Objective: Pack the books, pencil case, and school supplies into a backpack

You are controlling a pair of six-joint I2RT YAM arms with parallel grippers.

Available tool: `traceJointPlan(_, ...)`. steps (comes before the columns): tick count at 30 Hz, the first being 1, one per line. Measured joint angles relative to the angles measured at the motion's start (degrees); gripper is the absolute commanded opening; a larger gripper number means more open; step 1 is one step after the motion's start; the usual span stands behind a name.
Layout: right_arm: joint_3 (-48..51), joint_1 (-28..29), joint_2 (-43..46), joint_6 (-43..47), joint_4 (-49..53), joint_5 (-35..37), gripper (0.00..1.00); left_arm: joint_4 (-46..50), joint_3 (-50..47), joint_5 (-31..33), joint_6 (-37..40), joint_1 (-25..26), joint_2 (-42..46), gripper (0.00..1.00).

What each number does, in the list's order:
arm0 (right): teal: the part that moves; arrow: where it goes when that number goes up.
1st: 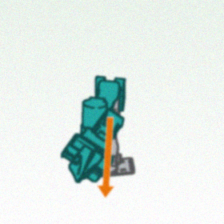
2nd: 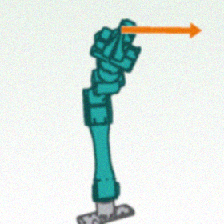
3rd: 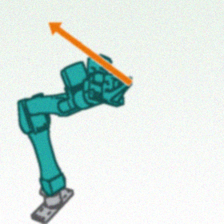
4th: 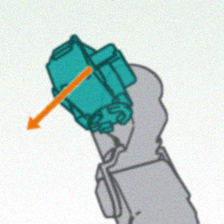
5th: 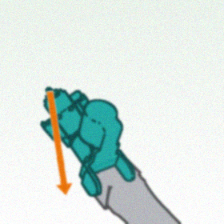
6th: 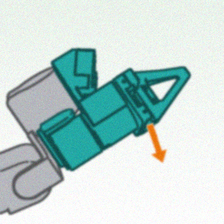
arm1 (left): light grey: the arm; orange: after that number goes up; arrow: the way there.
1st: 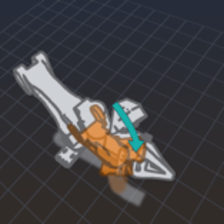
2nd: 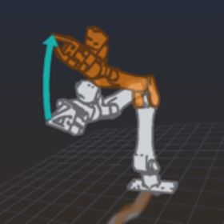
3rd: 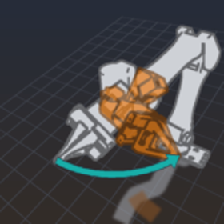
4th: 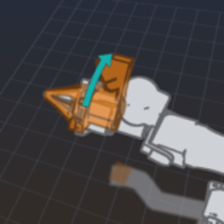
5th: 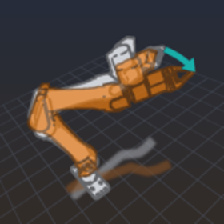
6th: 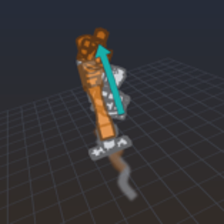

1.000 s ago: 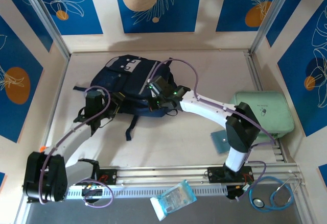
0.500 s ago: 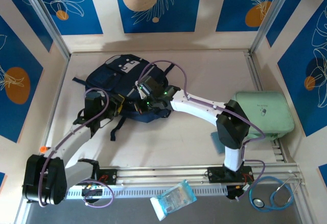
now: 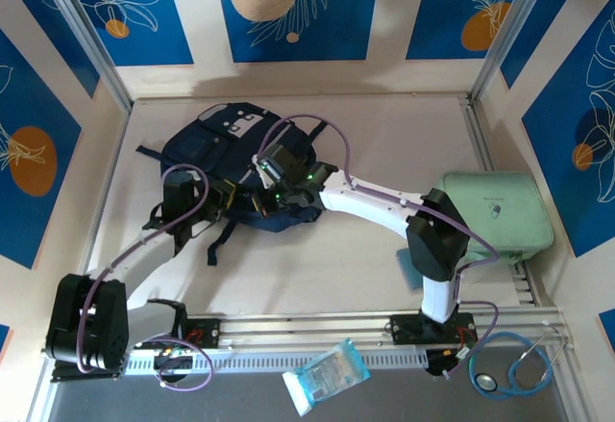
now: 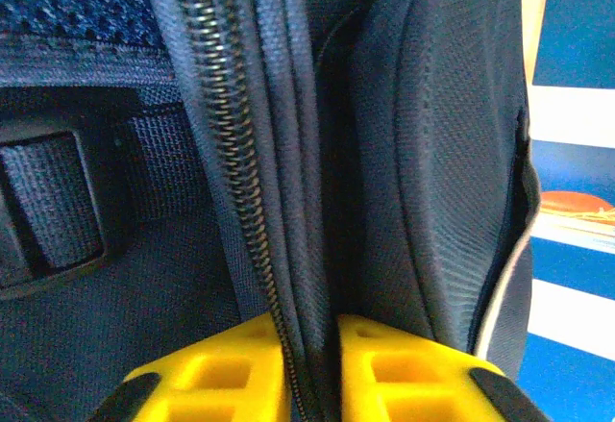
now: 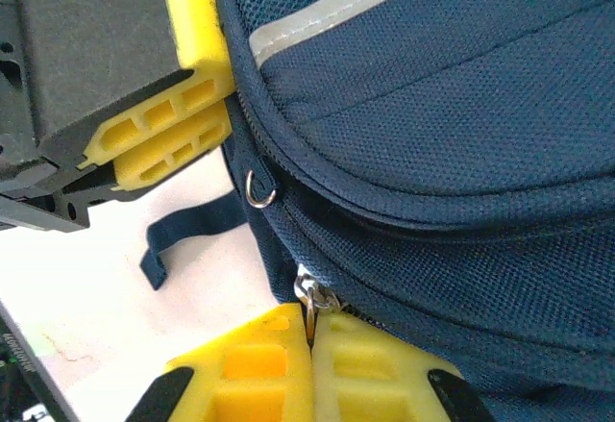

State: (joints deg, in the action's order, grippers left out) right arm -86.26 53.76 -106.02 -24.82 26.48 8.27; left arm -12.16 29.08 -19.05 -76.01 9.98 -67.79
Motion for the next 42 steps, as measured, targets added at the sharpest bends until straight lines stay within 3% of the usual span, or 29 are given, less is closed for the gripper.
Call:
traceJointPlan(5, 1.0, 0.2, 0.2, 1.5, 0.2, 4.0, 0.00, 1.4, 1.1, 0.0, 1.2, 0.0, 0.0, 0.00)
traceJointPlan(16, 6.6, -5.9, 1.2, 6.3, 0.5, 8.9, 0.01, 4.3, 1.3, 0.3, 3.1, 0.0, 0.4, 0.00)
traceJointPlan(23, 6.1, -10.3, 1.2, 4.7, 3.0, 13.2, 0.00, 5.5, 1.3, 0.3, 5.0, 0.0, 0.7, 0.00)
traceJointPlan(29, 6.4, -10.5, 1.4, 3.8, 3.3, 13.6, 0.00, 7.2, 1.7, -0.5, 8.5, 0.0, 0.0, 0.00)
traceJointPlan(37, 16.8, -7.7, 7.5, 1.8, 1.2, 10.7, 0.00, 10.2, 3.9, -2.2, 13.7, 0.0, -4.7, 0.05)
traceJointPlan(42, 20.1, -5.6, 11.3, -0.7, 1.3, 6.2, 0.00, 10.2, 7.3, -3.5, 17.4, 0.0, -9.6, 0.14)
